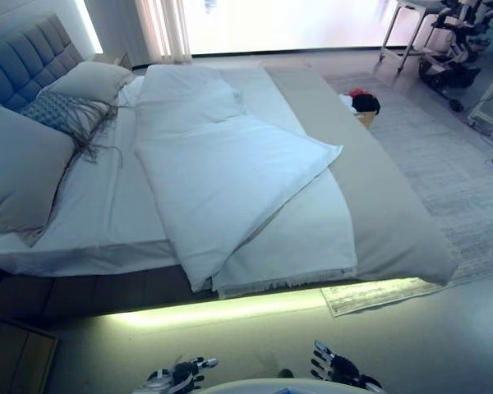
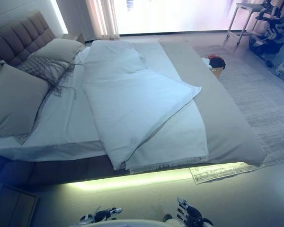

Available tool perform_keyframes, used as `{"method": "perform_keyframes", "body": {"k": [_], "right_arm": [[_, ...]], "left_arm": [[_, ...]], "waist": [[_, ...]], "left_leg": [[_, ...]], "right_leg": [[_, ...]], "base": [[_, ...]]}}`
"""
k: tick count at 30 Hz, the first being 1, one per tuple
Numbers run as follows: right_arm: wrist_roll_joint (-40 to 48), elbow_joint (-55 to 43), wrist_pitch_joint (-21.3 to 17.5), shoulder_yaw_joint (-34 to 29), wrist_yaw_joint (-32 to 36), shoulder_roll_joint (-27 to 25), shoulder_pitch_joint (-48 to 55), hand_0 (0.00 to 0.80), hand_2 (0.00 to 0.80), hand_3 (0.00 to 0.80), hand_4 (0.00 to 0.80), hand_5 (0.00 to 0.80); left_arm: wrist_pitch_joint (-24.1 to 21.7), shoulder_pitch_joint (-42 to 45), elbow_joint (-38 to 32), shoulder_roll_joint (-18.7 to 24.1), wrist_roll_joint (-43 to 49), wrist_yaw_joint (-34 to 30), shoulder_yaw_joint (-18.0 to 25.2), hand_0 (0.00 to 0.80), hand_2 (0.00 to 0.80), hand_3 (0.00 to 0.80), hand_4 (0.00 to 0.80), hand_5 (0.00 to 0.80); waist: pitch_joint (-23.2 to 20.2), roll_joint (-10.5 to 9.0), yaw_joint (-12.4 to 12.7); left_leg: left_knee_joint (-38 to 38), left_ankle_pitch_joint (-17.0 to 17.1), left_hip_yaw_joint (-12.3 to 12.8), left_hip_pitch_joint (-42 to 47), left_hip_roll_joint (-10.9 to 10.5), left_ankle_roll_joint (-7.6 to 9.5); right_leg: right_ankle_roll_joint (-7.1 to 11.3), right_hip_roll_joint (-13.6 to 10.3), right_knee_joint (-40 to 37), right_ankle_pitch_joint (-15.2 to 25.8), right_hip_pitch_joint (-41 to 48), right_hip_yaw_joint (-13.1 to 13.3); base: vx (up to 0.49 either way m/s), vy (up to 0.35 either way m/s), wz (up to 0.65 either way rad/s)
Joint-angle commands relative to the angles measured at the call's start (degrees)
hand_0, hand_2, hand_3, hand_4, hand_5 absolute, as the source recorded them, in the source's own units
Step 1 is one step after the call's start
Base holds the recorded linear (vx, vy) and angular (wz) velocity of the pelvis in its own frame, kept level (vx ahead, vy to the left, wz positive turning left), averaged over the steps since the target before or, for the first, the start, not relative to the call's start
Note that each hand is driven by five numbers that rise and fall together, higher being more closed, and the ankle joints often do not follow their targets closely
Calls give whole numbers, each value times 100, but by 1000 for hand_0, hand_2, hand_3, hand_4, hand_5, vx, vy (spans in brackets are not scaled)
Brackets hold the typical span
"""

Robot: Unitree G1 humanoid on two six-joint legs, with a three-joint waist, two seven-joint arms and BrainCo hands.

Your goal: Make the bed neatly

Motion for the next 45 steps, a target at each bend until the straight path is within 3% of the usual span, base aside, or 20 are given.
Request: {"method": "perform_keyframes", "body": {"k": [1, 30, 32, 37, 38, 40, 41, 43, 45], "right_arm": [[6, 360, 27, 98, 59, 208, -368, 0, 0, 0, 0, 0], [-25, 373, 181, 249, 44, 248, -483, 0, 0, 0, 0, 0], [-20, 366, 220, 236, 12, 253, -513, 0, 0, 0, 0, 0], [-22, 392, 309, 134, -32, 220, -607, 0, 0, 0, 0, 0], [-78, 424, 316, 133, -13, 197, -617, 0, 0, 0, 0, 0], [-194, 449, 366, 119, -37, 143, -607, 0, 0, 0, 0, 0], [-235, 467, 377, 111, -65, 135, -609, 0, 0, 0, 0, 0], [-288, 579, 348, 55, -162, 104, -624, 0, 0, 0, 0, 0], [-377, 644, 340, -74, -165, 22, -638, 0, 0, 0, 0, 0]], "left_arm": [[51, -287, 327, -161, 11, 41, -22, 0, 0, 0, 0, 0], [10, -317, 391, -191, -94, 271, 28, 0, 0, 0, 0, 0], [-66, -340, 419, -197, -762, 447, 168, 0, 0, 0, 0, 0], [-485, -315, 433, -182, -2207, 1141, 1052, 0, 0, 0, 0, 0], [-549, -290, 428, -185, -2472, 1144, 1275, 0, 0, 0, 0, 0], [-576, -237, 461, -229, -2815, 947, 1624, 0, 0, 0, 0, 0], [-588, -225, 464, -237, -2782, 901, 1695, 0, 0, 0, 0, 0], [-583, -213, 501, -239, -2684, 816, 1779, 0, 0, 0, 0, 0], [-602, -185, 501, -246, -2764, 796, 1735, 0, 0, 0, 0, 0]], "waist": [[89, -202, -120], [169, -205, -104], [198, -219, -124], [398, -427, -49], [465, -499, -29], [644, -533, 51], [691, -534, 79], [802, -394, 170], [854, -182, 219]], "left_leg": [[-13, 37, 38, -253, -287, 250], [79, 7, -5, -223, -278, 294], [283, -56, -45, -287, -275, 311], [1619, -341, -176, -747, -225, 239], [2208, -293, -200, -936, -169, 234], [3672, 138, -315, -1742, -58, 164], [3833, 356, -338, -1996, -55, 132], [3321, 634, -331, -2196, -46, 26], [1645, 1005, -14, -2086, 248, -115]], "right_leg": [[498, -277, 41, -270, 368, -5], [385, -195, 258, -442, 352, 68], [332, -170, 424, -522, 287, 154], [119, -218, 728, -608, 186, 165], [19, -223, 782, -632, 164, 185], [-216, -130, 964, -709, 164, 221], [-255, -107, 1020, -735, 172, 267], [-217, 39, 1089, -891, 349, 420], [-105, 204, 1049, -1128, 701, 513]], "base": [[0, 0, 0], [15, -10, 0], [70, -78, -1], [60, -118, -4], [74, -169, -7], [76, -155, -12], [136, -67, -43], [289, 84, -34], [469, 212, -41]]}}
